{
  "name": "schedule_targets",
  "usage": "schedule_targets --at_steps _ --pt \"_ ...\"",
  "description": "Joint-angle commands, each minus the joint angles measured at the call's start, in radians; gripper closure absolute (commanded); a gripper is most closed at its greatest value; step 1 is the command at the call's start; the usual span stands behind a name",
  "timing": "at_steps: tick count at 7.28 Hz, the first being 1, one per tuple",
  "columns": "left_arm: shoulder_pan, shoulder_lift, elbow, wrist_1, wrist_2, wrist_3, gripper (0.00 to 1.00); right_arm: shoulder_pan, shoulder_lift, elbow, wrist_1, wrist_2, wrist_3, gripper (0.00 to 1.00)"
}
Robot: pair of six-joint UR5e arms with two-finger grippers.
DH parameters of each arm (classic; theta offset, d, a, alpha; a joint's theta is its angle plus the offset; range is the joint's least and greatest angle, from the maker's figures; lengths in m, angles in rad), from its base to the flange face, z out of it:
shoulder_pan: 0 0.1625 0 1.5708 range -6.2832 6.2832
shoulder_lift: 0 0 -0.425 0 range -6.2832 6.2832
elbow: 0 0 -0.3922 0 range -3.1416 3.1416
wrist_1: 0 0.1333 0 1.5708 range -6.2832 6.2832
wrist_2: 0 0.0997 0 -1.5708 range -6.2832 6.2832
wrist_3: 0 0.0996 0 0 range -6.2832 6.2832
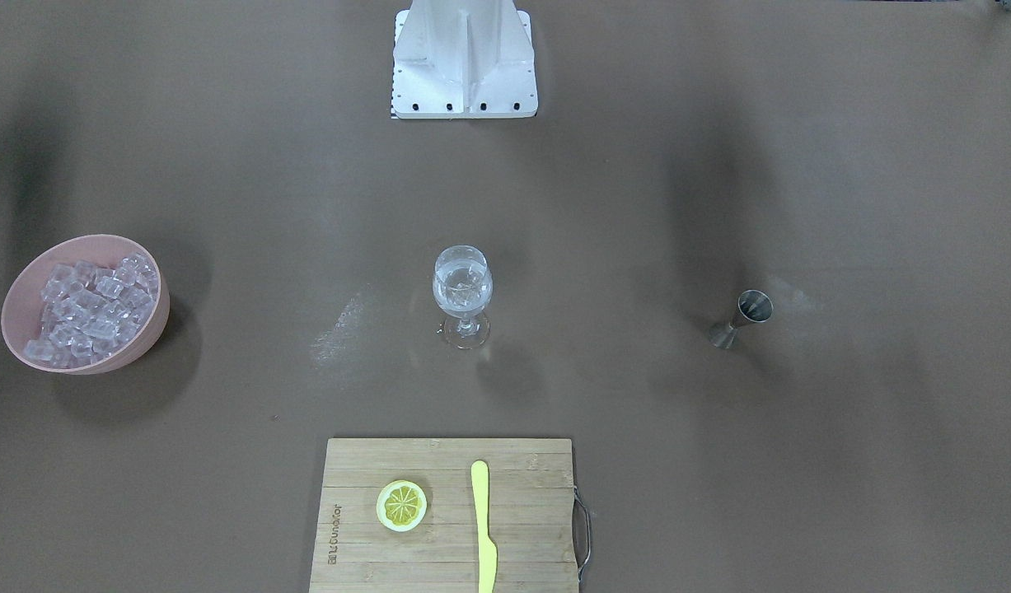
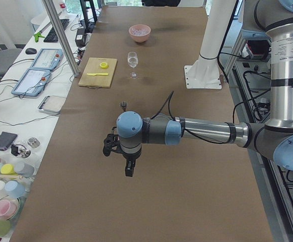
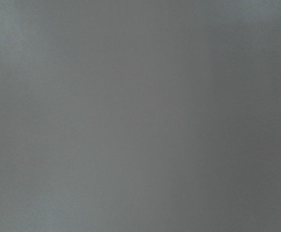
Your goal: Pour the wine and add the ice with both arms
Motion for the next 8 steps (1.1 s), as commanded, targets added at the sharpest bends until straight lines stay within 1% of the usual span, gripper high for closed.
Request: schedule_targets --at_steps 1,8 --pt "0.001 -0.001 0.017 -0.001 -0.001 -0.003 0.02 0.0 0.001 -0.004 0.0 -0.001 0.002 0.0" --pt "0.001 -0.001 0.02 -0.001 -0.001 0.0 0.02 -0.003 0.008 0.007 0.0 0.006 0.0 0.0"
